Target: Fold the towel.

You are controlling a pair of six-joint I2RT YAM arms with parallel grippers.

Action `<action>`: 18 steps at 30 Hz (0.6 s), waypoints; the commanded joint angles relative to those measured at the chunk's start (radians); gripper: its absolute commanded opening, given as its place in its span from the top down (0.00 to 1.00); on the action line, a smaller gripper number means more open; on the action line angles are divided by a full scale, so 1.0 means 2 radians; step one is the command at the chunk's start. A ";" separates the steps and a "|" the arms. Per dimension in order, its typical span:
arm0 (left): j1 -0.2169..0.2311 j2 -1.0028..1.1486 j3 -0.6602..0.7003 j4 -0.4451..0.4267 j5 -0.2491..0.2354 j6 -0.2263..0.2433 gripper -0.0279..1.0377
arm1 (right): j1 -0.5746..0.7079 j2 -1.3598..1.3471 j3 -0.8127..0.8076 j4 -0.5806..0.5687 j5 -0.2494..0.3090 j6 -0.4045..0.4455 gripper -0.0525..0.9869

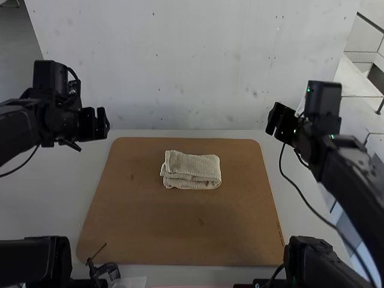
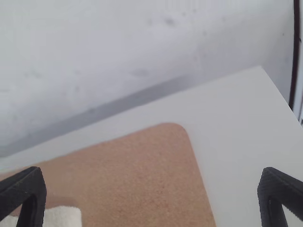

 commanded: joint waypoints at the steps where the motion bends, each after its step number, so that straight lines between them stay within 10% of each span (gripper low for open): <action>1: 0.000 -0.043 -0.017 0.003 0.009 -0.007 0.05 | -0.009 -0.076 -0.023 0.010 -0.042 -0.006 0.03; 9: 0.000 -0.108 -0.043 0.003 0.010 -0.008 0.06 | -0.011 -0.226 -0.085 0.012 -0.107 -0.015 0.03; 18: 0.005 -0.178 -0.076 0.003 0.010 -0.008 0.06 | -0.002 -0.333 -0.129 0.006 -0.103 -0.018 0.03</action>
